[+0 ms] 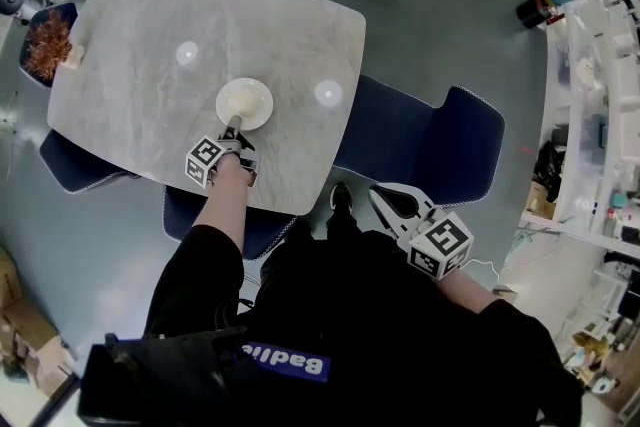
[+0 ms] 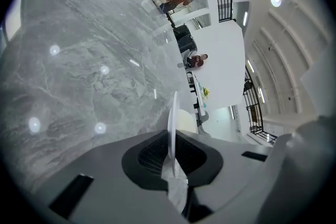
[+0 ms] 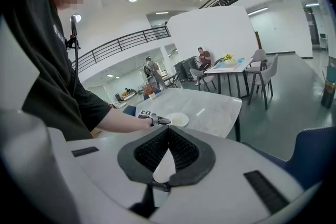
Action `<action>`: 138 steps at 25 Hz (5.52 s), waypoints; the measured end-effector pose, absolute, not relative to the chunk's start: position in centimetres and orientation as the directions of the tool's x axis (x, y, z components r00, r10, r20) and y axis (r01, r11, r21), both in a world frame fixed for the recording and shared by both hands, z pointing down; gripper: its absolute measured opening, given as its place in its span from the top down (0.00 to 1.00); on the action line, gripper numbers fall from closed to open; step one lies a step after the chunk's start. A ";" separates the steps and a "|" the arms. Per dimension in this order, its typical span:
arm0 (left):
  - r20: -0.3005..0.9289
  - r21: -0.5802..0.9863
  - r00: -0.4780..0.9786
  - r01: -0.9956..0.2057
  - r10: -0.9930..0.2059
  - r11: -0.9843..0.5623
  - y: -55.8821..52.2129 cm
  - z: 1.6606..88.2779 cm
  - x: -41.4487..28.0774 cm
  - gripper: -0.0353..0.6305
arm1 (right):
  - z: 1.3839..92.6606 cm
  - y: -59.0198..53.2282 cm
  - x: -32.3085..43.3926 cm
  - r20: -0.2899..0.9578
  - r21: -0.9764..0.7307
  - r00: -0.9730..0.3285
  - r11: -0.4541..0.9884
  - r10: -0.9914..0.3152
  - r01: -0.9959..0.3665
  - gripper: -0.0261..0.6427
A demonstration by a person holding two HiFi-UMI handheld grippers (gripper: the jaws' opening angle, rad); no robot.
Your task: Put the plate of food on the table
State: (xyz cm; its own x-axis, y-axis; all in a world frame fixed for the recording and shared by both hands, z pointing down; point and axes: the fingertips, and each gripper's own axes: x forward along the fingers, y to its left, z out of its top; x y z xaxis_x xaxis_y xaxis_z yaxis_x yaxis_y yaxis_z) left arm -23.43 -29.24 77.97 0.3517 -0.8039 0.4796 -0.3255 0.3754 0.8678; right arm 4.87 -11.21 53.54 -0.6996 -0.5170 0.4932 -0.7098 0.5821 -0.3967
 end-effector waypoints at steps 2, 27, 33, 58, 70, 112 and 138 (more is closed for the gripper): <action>0.500 0.856 0.353 -0.340 -0.791 0.390 -29.1 78.2 -23.5 0.91 | 53.4 -11.3 5.1 0.496 -0.397 -0.692 0.572 -0.525 -0.718 0.94; 0.773 0.541 0.330 -0.789 -0.542 0.292 -27.8 79.6 -24.5 0.79 | 53.7 -12.7 6.5 0.525 -0.358 -0.645 0.543 -0.556 -0.760 0.94; 0.814 0.480 0.302 -0.830 -0.496 0.283 -27.3 79.6 -25.1 0.77 | 53.5 -12.8 6.1 0.526 -0.350 -0.653 0.561 -0.545 -0.750 0.94; 0.783 0.443 0.281 -0.878 -0.555 0.180 -23.5 75.9 -25.5 0.73 | 52.4 -13.0 4.0 0.466 -0.343 -0.709 0.630 -0.530 -0.696 0.94; 0.748 0.335 0.328 -0.937 -0.576 -0.099 -18.3 70.3 -23.3 0.73 | 51.1 -13.4 0.9 0.408 -0.345 -0.773 0.702 -0.485 -0.623 0.94; 0.270 0.346 0.800 -0.600 -0.536 -0.721 -8.5 46.0 -8.8 0.93 | 49.0 -10.5 -6.5 0.337 -0.325 -0.900 0.864 -0.275 -0.386 0.94; 0.242 0.357 0.794 -0.607 -0.558 -0.710 -8.6 46.0 -9.0 0.93 | 49.0 -10.1 -6.1 0.340 -0.304 -0.898 0.871 -0.279 -0.386 0.94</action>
